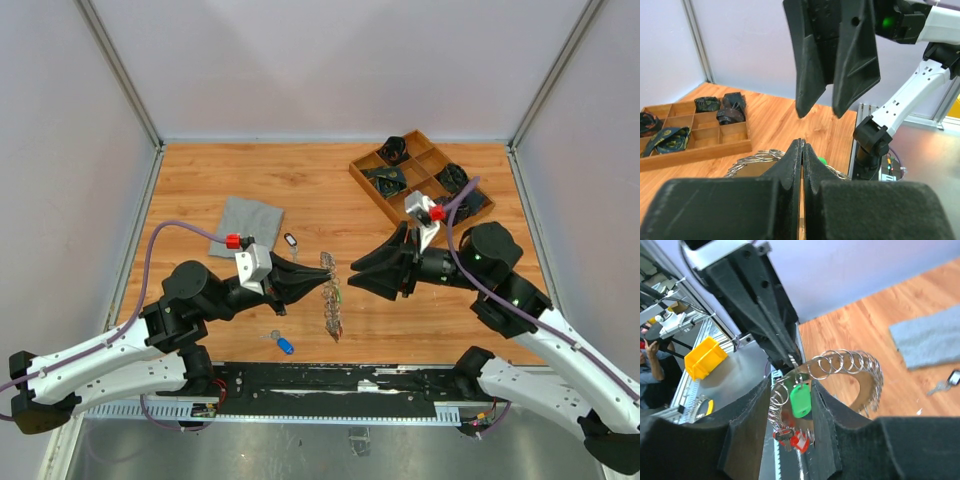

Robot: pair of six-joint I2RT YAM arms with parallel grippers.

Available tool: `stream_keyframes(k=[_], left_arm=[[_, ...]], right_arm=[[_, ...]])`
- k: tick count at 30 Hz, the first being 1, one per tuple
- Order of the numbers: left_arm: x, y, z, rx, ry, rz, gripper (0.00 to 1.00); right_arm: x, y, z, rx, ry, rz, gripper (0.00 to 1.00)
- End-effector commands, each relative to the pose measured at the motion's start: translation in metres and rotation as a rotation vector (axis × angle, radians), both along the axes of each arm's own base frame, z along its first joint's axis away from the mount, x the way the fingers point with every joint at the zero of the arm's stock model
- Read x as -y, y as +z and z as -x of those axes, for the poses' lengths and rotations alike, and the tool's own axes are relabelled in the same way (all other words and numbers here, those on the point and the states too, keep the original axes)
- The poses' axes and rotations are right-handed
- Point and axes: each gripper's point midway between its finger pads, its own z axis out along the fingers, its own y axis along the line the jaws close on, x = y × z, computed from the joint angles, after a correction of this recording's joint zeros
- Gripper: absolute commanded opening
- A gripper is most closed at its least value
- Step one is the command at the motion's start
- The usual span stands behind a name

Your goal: Put the keys on the keyring

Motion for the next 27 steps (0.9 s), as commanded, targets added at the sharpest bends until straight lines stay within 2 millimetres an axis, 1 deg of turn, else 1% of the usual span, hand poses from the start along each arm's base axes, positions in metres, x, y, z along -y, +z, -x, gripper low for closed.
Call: stream_keyframes(k=[1, 3, 7, 13, 17, 19, 23, 27], left_arm=[[-0.008, 0.051, 0.009, 0.07, -0.024, 0.146, 0.0], [-0.008, 0.055, 0.01, 0.074, -0.033, 0.158, 0.0], [-0.008, 0.06, 0.013, 0.08, -0.049, 0.169, 0.01], [-0.005, 0.059, 0.018, 0.085, -0.079, 0.163, 0.0], [-0.005, 0.059, 0.019, 0.085, -0.085, 0.164, 0.01], [-0.006, 0.059, 0.02, 0.087, -0.088, 0.164, 0.01], [-0.007, 0.061, 0.022, 0.09, -0.095, 0.168, 0.01], [-0.007, 0.062, 0.023, 0.093, -0.1, 0.169, 0.01]], right_arm=[[0.0, 0.024, 0.003, 0.236, 0.011, -0.125, 0.41], [-0.002, 0.027, 0.005, 0.302, 0.03, -0.158, 0.43], [-0.007, 0.03, 0.008, 0.401, 0.046, -0.187, 0.41], [-0.02, 0.021, 0.019, 0.513, 0.05, -0.171, 0.37], [-0.023, 0.02, 0.025, 0.518, 0.062, -0.176, 0.34], [-0.023, 0.019, 0.024, 0.516, 0.057, -0.173, 0.32], [-0.021, 0.019, 0.022, 0.513, 0.041, -0.168, 0.24], [-0.022, 0.017, 0.021, 0.497, 0.04, -0.159, 0.21]])
